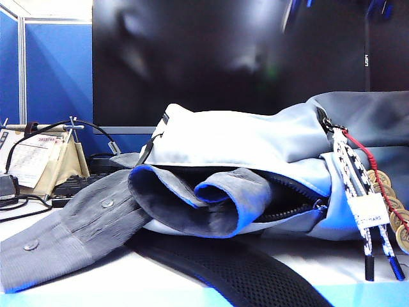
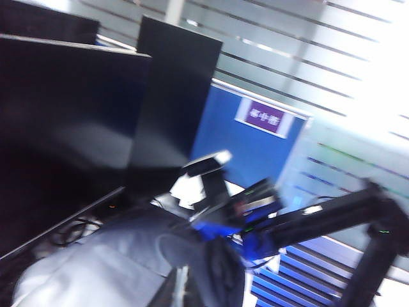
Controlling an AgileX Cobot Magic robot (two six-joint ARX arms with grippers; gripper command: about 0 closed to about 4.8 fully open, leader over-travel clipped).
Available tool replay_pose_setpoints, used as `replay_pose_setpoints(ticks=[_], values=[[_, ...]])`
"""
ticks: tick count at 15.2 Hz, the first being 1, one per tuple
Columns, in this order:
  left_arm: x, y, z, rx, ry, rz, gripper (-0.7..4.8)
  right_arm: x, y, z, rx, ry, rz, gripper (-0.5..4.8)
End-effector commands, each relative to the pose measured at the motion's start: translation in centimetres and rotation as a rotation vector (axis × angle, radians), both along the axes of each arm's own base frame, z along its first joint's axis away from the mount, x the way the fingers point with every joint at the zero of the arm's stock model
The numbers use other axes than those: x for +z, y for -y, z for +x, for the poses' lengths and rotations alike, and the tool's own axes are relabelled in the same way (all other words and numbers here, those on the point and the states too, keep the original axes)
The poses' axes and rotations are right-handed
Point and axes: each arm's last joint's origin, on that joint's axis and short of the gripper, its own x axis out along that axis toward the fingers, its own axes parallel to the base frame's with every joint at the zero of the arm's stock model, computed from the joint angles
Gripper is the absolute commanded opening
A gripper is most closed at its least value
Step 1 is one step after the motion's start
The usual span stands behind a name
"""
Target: Put the gray clothes into the backpack.
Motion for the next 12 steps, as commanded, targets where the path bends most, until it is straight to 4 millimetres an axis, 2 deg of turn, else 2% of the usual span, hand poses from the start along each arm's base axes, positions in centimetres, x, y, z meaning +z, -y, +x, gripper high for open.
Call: replay_pose_setpoints(ticks=[1,2,4,5,7,8,10,12], values=[[-0.8,0.4,-2.5,0.071,0.033,-0.024,-0.05,3.6,1.3,-2.6,-0.039,0.139,0.050,-0.05],[-1.7,1.3,-4.5,0.121,0.050,-0.050,-0.05,5.8,2.6,-4.6,-0.091,0.217,0.071,-0.05],[-2.9,3.1,-6.2,0.115,0.052,-0.049,-0.05,7.2,3.7,-6.1,-0.154,0.262,0.054,-0.06],[-4.1,4.0,-8.1,0.208,0.049,-0.002,-0.05,8.2,4.3,-7.3,-0.239,0.289,0.027,-0.05],[-6.2,4.6,-11.2,0.469,0.030,0.157,-0.05,8.5,5.0,-8.5,-0.449,0.283,-0.059,-0.05],[-6.6,4.6,-12.8,0.556,0.033,0.204,-0.05,8.4,5.3,-9.2,-0.570,0.256,-0.117,-0.05],[-6.7,4.4,-15.0,0.626,0.082,0.237,-0.05,8.0,5.6,-10.4,-0.731,0.241,-0.215,-0.05],[-7.6,4.1,-19.0,0.705,0.158,0.210,-0.05,7.8,5.8,-13.4,-0.958,0.309,-0.402,-0.05]])
